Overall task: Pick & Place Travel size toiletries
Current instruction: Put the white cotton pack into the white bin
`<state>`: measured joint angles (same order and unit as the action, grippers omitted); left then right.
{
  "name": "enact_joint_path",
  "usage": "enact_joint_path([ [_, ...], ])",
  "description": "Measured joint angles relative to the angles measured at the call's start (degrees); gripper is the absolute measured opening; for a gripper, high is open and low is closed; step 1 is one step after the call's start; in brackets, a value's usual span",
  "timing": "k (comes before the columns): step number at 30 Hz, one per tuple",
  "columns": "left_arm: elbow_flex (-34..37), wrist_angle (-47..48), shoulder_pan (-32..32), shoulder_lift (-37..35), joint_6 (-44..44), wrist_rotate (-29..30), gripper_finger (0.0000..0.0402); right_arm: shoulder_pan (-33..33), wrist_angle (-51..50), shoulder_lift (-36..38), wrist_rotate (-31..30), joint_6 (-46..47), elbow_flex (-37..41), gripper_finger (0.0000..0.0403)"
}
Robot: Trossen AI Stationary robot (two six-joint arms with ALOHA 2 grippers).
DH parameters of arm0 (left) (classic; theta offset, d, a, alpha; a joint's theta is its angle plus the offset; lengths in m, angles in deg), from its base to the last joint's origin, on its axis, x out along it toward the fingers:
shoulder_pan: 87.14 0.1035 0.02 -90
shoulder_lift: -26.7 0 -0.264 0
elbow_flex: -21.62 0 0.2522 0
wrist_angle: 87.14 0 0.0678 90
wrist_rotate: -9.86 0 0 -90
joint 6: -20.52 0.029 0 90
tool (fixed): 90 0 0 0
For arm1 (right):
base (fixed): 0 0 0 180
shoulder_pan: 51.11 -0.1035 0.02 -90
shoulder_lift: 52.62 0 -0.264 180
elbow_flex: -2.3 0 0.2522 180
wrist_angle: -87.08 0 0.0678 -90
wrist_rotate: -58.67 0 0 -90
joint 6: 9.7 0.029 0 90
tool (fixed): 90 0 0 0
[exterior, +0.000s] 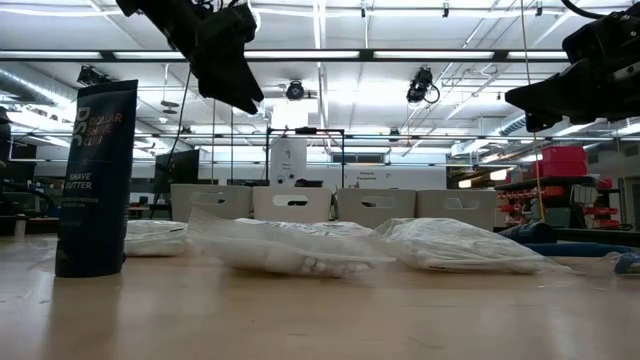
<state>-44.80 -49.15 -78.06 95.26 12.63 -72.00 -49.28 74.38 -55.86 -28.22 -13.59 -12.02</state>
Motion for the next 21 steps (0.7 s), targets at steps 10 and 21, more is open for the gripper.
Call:
enact_joint_path([
  [10,0.07,-2.06,-3.67,5.5,-3.17,-8.33,0.027,0.0,0.02,0.0,0.01,-0.01,-0.01,0.0014],
  [21,0.28,-3.41,-8.01,11.25,-15.96,-9.37,0.027,-0.01,0.33,-0.27,-0.04,-0.01,-0.02,0.0014],
])
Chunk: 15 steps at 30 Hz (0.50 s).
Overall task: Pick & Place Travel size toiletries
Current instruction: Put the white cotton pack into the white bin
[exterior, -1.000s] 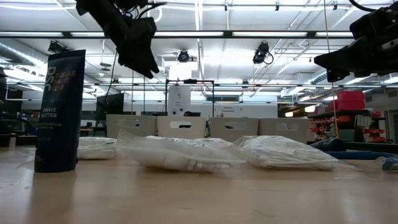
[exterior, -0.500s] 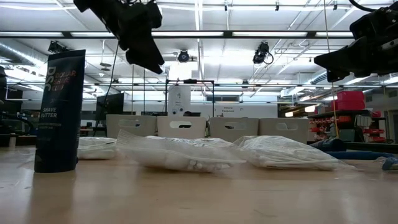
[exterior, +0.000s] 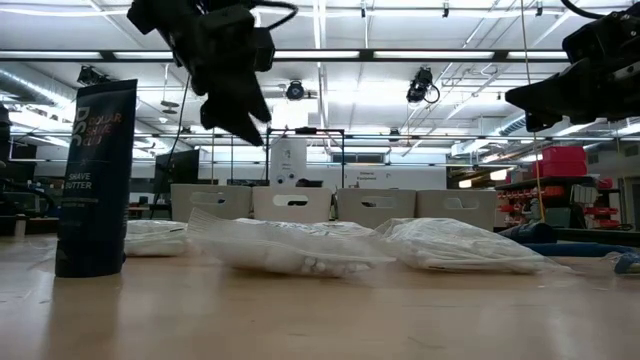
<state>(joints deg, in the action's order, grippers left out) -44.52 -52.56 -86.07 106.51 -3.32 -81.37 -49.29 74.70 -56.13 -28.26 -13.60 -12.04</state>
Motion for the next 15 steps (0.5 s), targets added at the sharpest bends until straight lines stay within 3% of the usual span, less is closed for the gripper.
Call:
enact_joint_path([
  [7,-0.26,-0.71,-0.88,2.68,-2.2,-1.14,0.027,0.02,-0.26,-0.48,0.04,0.0,0.01,0.0014],
  [15,-1.82,1.03,-0.92,2.85,-13.3,-2.65,0.027,0.02,-0.24,-0.54,0.04,0.01,0.01,0.0014],
])
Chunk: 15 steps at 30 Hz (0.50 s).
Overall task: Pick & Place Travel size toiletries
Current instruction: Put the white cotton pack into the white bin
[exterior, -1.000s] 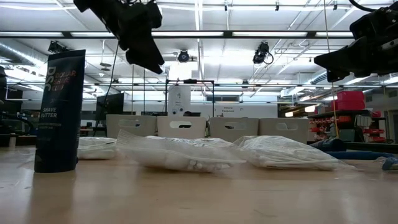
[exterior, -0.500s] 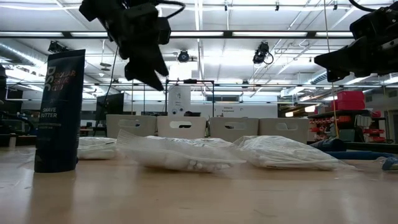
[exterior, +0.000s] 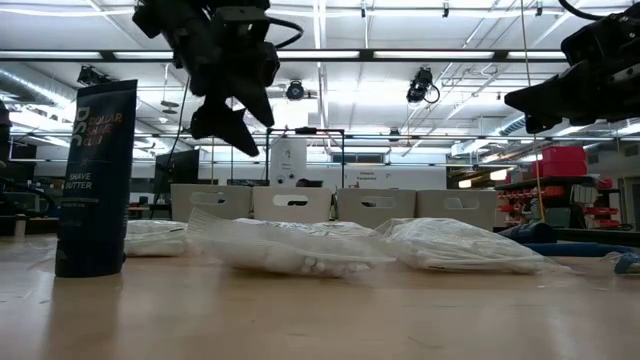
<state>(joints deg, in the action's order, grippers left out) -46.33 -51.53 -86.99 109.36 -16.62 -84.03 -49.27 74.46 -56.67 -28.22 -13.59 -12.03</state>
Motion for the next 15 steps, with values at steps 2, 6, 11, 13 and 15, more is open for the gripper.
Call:
enact_joint_path([
  [2,-1.92,2.53,0.0,0.0,-2.22,2.25,0.027,-0.02,-0.02,0.0,0.0,-0.01,0.0,0.0014],
  [6,-5.96,6.9,0.02,0.0,-5.1,8.32,0.027,-0.01,-0.04,0.0,0.0,-0.01,-0.01,0.0014],
  [11,-9.14,8.94,0.02,0.0,-9.9,12.8,0.027,-0.01,-0.04,0.0,0.0,-0.01,-0.01,0.0014],
  [13,-9.73,9.48,0.02,0.0,-10.92,13.58,0.027,-0.02,-0.04,0.0,0.0,-0.01,0.01,0.0014],
  [15,-9.88,9.64,0.02,0.04,-12.34,13.83,0.027,0.0,-0.04,0.0,0.0,-0.01,0.0,0.0014],
])
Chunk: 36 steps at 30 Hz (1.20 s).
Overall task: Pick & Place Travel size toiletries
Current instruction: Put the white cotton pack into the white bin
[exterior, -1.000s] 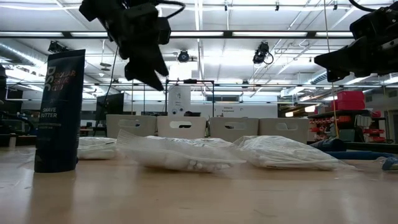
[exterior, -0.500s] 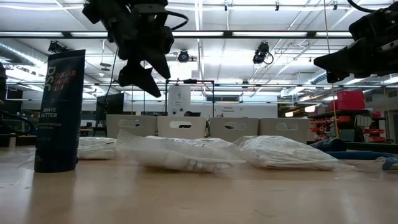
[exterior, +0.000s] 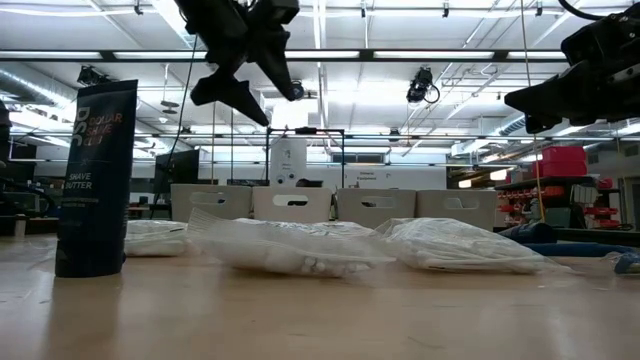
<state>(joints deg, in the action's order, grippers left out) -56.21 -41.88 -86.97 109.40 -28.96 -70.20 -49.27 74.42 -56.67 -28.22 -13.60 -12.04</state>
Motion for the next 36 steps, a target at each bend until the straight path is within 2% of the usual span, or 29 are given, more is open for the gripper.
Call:
enact_joint_path([
  [14,-0.46,1.79,-0.5,11.5,-10.22,-7.22,0.027,-0.01,0.0,-0.02,-0.02,0.0,0.01,0.0014],
  [23,-6.07,4.0,-1.68,18.01,-9.92,-7.18,0.027,-0.02,-0.02,-0.02,0.0,0.0,0.0,0.0014],
  [36,-4.97,4.37,-3.08,20.59,-14.91,-5.35,0.027,0.0,0.04,-0.13,0.0,0.0,0.01,0.0013],
])
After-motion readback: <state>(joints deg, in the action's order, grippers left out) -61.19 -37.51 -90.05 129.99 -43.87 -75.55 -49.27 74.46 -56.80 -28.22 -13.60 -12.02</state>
